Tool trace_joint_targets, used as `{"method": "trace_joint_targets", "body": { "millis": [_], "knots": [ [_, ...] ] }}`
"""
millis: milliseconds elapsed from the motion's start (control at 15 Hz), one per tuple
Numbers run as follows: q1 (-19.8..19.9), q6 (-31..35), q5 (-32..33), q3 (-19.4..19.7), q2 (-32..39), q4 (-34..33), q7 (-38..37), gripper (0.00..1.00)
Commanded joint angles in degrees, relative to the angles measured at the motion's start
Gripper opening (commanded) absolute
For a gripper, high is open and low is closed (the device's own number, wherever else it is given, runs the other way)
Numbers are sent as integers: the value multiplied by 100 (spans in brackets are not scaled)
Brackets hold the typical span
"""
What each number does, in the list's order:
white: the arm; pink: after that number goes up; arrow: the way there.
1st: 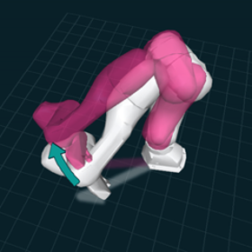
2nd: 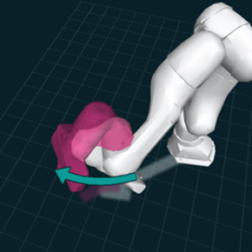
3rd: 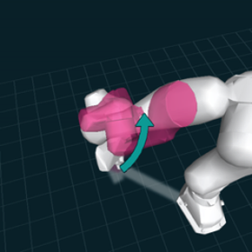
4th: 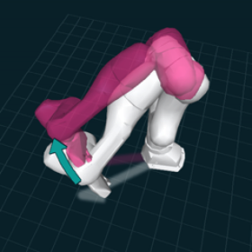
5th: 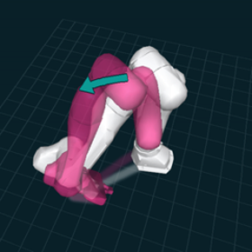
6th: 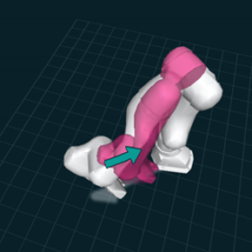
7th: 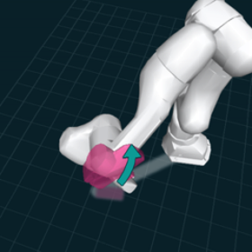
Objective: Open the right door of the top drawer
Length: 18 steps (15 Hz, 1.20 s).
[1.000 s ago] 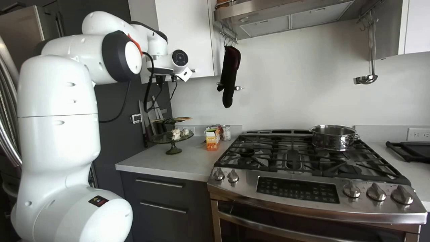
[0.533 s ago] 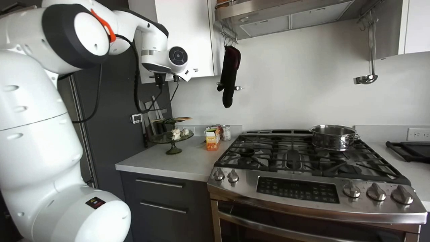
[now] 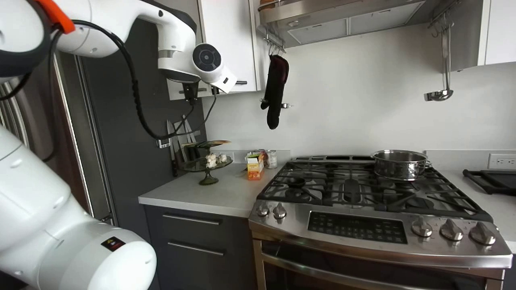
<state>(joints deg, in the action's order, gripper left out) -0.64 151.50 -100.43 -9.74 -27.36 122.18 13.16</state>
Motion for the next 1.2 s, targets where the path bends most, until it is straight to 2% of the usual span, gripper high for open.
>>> {"method": "trace_joint_targets", "body": {
  "millis": [0,133,200,533,800,933,1133],
  "knots": [
    [-47,48,18,34,-893,736,-95,81],
    [17,304,70,-43,-1161,897,-214,97],
    [62,531,89,-103,-1267,967,-297,100],
    [54,1751,323,-479,-1513,1123,-1115,100],
    [118,2953,1395,-1150,-1388,1350,-2782,100],
    [251,2981,1843,-1450,-1377,1475,-3372,100],
    [166,2244,2171,-1553,-1446,1399,-3765,100]
  ]
}}
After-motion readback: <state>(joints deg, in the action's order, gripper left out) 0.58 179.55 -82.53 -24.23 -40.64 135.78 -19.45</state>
